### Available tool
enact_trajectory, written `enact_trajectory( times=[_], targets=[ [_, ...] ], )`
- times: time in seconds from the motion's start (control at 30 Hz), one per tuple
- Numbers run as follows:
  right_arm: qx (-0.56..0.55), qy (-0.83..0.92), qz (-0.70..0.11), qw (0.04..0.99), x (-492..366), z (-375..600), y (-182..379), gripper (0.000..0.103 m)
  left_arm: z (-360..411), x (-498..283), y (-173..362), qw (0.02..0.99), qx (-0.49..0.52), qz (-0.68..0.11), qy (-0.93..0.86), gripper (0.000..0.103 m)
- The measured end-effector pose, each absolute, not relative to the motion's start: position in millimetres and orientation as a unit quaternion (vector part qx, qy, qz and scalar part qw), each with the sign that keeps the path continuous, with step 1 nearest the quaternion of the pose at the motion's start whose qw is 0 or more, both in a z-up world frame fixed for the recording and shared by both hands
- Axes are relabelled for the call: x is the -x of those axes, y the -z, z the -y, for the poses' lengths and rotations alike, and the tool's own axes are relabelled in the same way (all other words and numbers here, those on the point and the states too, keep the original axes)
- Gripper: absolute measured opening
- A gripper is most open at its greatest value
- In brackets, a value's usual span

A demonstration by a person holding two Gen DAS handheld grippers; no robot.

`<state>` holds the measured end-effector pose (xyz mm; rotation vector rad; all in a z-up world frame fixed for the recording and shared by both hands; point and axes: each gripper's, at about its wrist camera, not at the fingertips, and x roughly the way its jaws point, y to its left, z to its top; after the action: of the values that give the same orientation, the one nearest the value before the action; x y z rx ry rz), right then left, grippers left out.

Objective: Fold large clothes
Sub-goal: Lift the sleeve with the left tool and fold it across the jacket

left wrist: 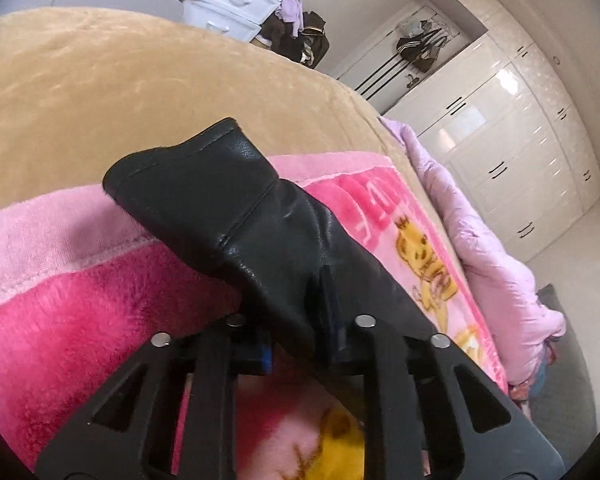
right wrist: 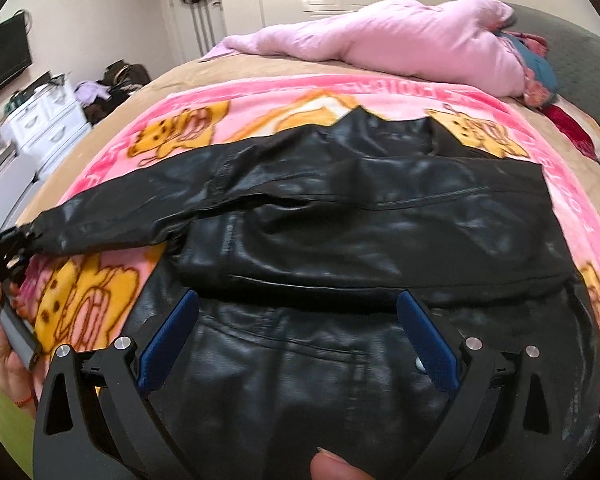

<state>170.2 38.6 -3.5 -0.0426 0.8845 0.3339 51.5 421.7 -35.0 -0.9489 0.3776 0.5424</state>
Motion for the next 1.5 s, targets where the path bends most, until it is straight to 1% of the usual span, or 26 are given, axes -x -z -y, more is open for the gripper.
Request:
enact_trajectory(
  times=[0.3,0.57,0.8,1.13,1.5],
  targets=[
    [-0.017,-0.146,-0.413,0.899,-165.2,4.0,-13.8,0.099,-389.1,-43.2,-20.4,0.88,0.398,-0.138,-0.219,0.002],
    [-0.072,-0.15,-0.401,0.901,-160.4,42.4,-24.7,0.099,-333.0,-60.7,-86.6,0.916,0.342,-0.115,-0.179,0.002],
    [-0.105,-0.153,-0.391,0.901,-153.9,72.1,-31.3,0.099,-277.3,-78.3,-132.1,0.94,0.294,-0.103,-0.14,0.002],
    [-0.144,-0.145,-0.376,0.904,-145.6,112.0,-35.2,0.099,-195.4,-102.1,-168.2,0.964,0.228,-0.11,-0.078,0.002],
    [-0.185,-0.126,-0.355,0.908,-142.3,159.5,-34.5,0.099,-112.8,-128.9,-173.5,0.975,0.173,-0.136,0.011,0.002]
  ],
)
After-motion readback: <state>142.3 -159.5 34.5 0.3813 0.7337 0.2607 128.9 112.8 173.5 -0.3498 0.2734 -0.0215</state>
